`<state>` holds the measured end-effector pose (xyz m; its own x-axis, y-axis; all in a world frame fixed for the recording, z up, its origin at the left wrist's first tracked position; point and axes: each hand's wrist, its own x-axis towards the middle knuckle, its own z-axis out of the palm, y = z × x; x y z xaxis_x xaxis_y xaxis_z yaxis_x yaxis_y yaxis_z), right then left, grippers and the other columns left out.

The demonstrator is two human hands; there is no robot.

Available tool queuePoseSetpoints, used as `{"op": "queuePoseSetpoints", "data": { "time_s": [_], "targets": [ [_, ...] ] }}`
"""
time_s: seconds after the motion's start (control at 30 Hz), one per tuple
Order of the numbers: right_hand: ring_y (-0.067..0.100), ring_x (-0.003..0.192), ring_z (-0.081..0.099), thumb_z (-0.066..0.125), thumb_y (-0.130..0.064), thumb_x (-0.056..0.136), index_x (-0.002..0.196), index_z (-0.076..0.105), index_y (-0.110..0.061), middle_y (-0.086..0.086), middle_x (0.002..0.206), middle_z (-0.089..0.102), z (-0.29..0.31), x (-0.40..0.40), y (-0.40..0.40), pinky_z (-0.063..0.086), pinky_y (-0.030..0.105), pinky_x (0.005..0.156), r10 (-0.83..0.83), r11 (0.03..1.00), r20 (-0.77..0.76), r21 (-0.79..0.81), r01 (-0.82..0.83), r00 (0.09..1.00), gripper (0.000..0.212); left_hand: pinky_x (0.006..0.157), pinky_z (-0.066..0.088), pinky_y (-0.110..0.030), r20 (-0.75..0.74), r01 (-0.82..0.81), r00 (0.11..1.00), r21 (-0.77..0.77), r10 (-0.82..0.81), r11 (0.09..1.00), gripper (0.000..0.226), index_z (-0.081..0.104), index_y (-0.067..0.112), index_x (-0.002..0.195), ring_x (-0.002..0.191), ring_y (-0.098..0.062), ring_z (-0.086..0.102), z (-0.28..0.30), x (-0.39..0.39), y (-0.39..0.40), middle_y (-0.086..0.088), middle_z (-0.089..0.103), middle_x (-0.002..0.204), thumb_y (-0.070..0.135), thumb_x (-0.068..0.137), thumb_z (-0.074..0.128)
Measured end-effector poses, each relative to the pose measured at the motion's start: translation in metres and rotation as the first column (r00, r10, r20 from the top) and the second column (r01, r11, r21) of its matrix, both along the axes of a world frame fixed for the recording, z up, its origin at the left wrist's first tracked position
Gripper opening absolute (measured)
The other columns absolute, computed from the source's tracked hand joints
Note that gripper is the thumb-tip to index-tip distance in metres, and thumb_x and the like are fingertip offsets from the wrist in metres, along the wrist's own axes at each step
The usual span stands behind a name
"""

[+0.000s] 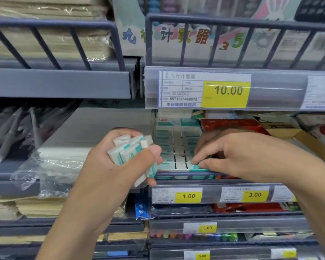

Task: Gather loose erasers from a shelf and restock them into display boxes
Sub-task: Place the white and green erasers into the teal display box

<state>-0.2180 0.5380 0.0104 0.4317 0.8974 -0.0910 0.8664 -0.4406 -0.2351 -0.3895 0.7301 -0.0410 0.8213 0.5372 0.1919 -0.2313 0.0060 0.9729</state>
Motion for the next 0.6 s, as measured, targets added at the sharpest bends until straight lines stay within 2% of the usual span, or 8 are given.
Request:
{"op": "queuePoseSetpoints", "data": {
  "time_s": [0.1, 0.23, 0.27, 0.33, 0.4, 0.47, 0.53, 0.6],
  "targets": [
    [-0.035, 0.074, 0.046, 0.050, -0.041, 0.101, 0.110, 0.070, -0.048, -0.058, 0.080, 0.049, 0.000, -0.001, 0.000, 0.035, -0.005, 0.067, 0.008, 0.999, -0.029, -0.035, -0.009, 1.000, 0.024, 0.065, 0.063, -0.040, 0.000, -0.002, 1.000, 0.008, 0.002, 1.000, 0.035, 0.072, 0.036, 0.095, 0.085, -0.037, 0.079, -0.001, 0.000, 0.000, -0.009, 0.081, 0.097, 0.046, 0.068, 0.091],
    [-0.032, 0.069, 0.046, 0.046, -0.029, 0.103, 0.120, 0.067, -0.046, -0.037, 0.112, 0.057, 0.002, -0.002, -0.001, 0.034, -0.003, 0.063, 0.035, 0.998, -0.067, -0.051, -0.038, 0.997, 0.033, 0.065, 0.063, -0.036, -0.003, -0.002, 1.000, 0.009, 0.002, 1.000, 0.034, 0.072, 0.037, 0.095, 0.086, -0.033, 0.079, 0.000, 0.000, -0.001, -0.008, 0.081, 0.097, 0.045, 0.068, 0.090],
    [-0.030, 0.069, 0.048, 0.045, -0.028, 0.103, 0.121, 0.067, -0.045, -0.039, 0.109, 0.057, 0.003, -0.003, -0.001, 0.035, -0.002, 0.063, 0.038, 0.998, -0.071, -0.051, -0.042, 0.997, 0.034, 0.064, 0.063, -0.035, -0.001, 0.001, 1.000, 0.008, -0.001, 1.000, 0.033, 0.072, 0.037, 0.095, 0.087, -0.031, 0.079, 0.000, 0.000, -0.001, -0.009, 0.081, 0.097, 0.045, 0.069, 0.090],
    [-0.024, 0.057, 0.050, 0.045, -0.028, 0.104, 0.120, 0.068, -0.043, -0.049, 0.074, 0.055, 0.003, -0.007, -0.001, 0.037, 0.001, 0.055, 0.030, 0.999, -0.061, -0.017, -0.032, 0.998, 0.032, 0.064, 0.062, -0.032, 0.000, 0.003, 1.000, 0.016, -0.003, 1.000, 0.032, 0.072, 0.036, 0.093, 0.086, -0.030, 0.079, 0.002, -0.001, -0.003, -0.010, 0.081, 0.096, 0.045, 0.067, 0.090],
    [-0.026, 0.052, 0.047, 0.050, -0.027, 0.103, 0.121, 0.068, -0.038, -0.049, 0.051, 0.045, 0.001, -0.016, 0.001, 0.034, -0.003, 0.051, 0.030, 0.989, 0.006, 0.144, -0.031, 1.000, 0.027, 0.063, 0.061, -0.030, 0.002, 0.008, 1.000, 0.022, -0.008, 1.000, 0.034, 0.072, 0.035, 0.091, 0.084, -0.030, 0.078, 0.004, -0.001, -0.006, -0.011, 0.080, 0.095, 0.046, 0.065, 0.091],
    [-0.027, 0.072, 0.053, 0.059, -0.030, 0.099, 0.125, 0.067, -0.036, -0.044, 0.070, 0.058, 0.001, -0.028, 0.003, 0.035, -0.004, 0.061, 0.056, 0.926, -0.005, 0.375, -0.050, 0.998, 0.028, 0.061, 0.060, -0.029, 0.013, 0.025, 1.000, 0.019, -0.026, 1.000, 0.034, 0.072, 0.032, 0.090, 0.083, -0.029, 0.078, 0.006, -0.002, -0.010, -0.013, 0.079, 0.094, 0.044, 0.065, 0.091],
    [-0.006, 0.098, 0.061, 0.065, -0.038, 0.093, 0.131, 0.061, -0.041, -0.033, 0.101, 0.064, -0.001, -0.037, 0.006, 0.042, 0.007, 0.074, 0.126, 0.858, -0.071, 0.508, -0.073, 0.989, 0.038, 0.060, 0.060, -0.028, 0.025, 0.057, 0.998, 0.010, -0.057, 0.998, 0.033, 0.073, 0.028, 0.091, 0.078, -0.026, 0.076, 0.010, -0.003, -0.014, -0.014, 0.078, 0.093, 0.042, 0.067, 0.090],
    [0.008, 0.102, 0.059, 0.069, -0.045, 0.087, 0.134, 0.056, -0.042, -0.028, 0.106, 0.060, -0.007, -0.044, 0.009, 0.045, 0.016, 0.079, 0.180, 0.823, -0.082, 0.558, -0.104, 0.980, 0.048, 0.060, 0.059, -0.027, 0.031, 0.091, 0.995, 0.000, -0.091, 0.996, 0.032, 0.073, 0.026, 0.093, 0.072, -0.023, 0.073, 0.014, -0.004, -0.019, -0.013, 0.078, 0.090, 0.040, 0.069, 0.088]
  ]
}}
